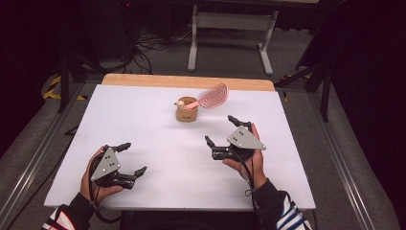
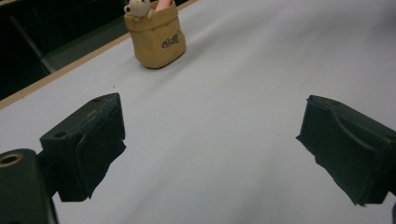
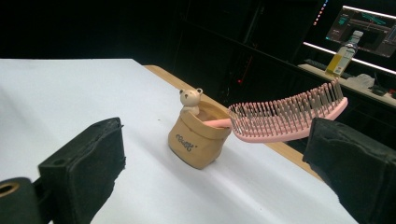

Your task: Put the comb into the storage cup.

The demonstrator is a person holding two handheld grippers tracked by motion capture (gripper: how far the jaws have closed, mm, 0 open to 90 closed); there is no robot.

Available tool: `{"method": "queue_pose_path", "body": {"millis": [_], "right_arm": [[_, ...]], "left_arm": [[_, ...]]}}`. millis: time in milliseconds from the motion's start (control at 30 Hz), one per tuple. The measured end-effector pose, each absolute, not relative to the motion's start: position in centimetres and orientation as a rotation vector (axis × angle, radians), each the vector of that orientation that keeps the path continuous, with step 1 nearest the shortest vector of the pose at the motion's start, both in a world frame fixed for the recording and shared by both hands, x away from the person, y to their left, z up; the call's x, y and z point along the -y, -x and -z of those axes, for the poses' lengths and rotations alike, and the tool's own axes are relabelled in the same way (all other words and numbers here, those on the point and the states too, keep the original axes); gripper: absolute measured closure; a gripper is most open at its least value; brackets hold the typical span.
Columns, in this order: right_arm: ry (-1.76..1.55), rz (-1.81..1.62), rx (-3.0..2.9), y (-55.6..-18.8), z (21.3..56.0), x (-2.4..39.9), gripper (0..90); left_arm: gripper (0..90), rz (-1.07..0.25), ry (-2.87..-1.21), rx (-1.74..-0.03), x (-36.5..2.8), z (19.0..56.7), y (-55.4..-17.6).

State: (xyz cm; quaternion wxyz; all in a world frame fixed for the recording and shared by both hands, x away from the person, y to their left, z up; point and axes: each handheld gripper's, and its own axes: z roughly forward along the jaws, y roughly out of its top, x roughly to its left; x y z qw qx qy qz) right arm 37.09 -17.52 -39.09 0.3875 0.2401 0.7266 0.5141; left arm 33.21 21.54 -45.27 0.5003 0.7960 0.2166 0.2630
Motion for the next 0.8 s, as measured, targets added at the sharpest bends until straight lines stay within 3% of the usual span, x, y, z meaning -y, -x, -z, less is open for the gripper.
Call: {"method": "queue_pose_path", "body": {"millis": [800], "right_arm": [[-0.542, -1.277, -1.863, -34.8, 40.0, 18.0, 5.9]], "left_arm": [[7.9, -0.632, -1.926, -0.523, -21.5, 45.3, -33.2]]}}
